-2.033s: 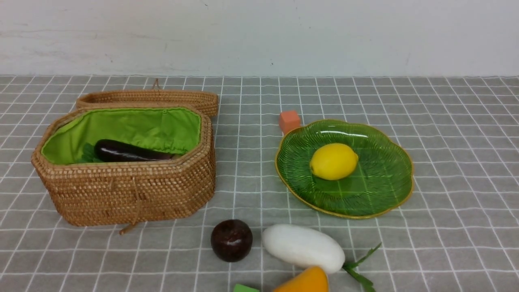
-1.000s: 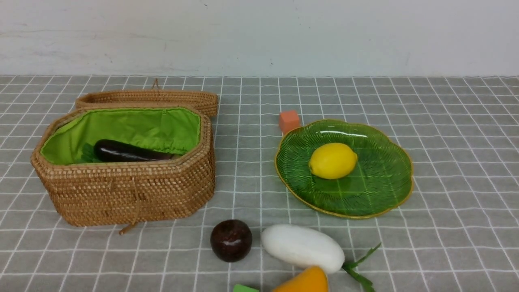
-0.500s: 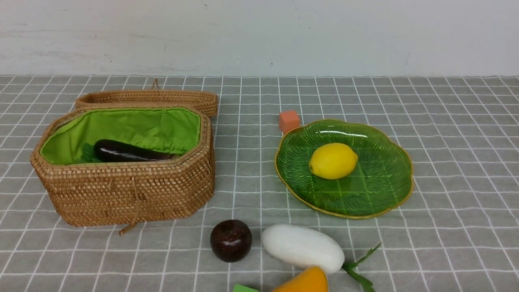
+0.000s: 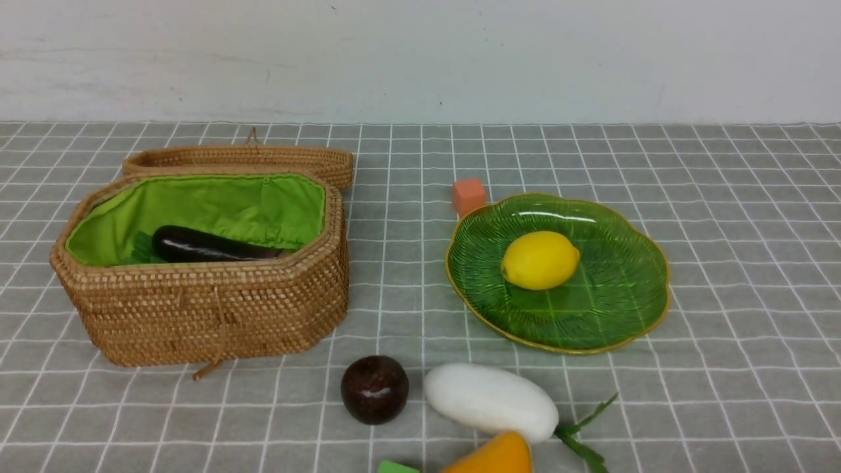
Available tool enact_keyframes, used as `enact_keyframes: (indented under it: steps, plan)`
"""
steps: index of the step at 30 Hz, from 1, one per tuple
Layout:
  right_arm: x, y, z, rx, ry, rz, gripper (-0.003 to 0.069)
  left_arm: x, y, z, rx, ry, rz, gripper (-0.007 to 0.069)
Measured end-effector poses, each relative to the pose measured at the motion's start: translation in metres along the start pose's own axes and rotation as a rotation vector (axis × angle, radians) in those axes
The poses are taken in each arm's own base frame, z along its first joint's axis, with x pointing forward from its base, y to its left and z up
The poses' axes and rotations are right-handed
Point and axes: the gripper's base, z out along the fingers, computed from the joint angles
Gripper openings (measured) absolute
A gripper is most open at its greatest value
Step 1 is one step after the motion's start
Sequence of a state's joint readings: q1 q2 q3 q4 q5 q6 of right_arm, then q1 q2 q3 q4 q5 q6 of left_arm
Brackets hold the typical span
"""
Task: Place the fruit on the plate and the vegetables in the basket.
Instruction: Use the right arm to grab a mango and put it into the right plate
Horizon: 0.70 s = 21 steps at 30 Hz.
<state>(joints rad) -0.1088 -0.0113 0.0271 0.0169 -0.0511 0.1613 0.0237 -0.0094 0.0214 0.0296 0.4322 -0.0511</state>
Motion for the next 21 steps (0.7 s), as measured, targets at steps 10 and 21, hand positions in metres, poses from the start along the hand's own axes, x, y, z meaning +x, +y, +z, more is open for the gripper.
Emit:
enact_keyframes:
  steps: [10,21]
  plan:
    - [-0.051,0.009,-0.005,-0.076,-0.225,0.347,0.0242,0.0,0.0,0.0,0.0,0.0,0.0,0.0036]
    - [-0.118,0.019,0.038,0.097,0.333,0.086,0.0242,0.0,0.0,0.0,0.0,-0.001,0.0,0.0042]
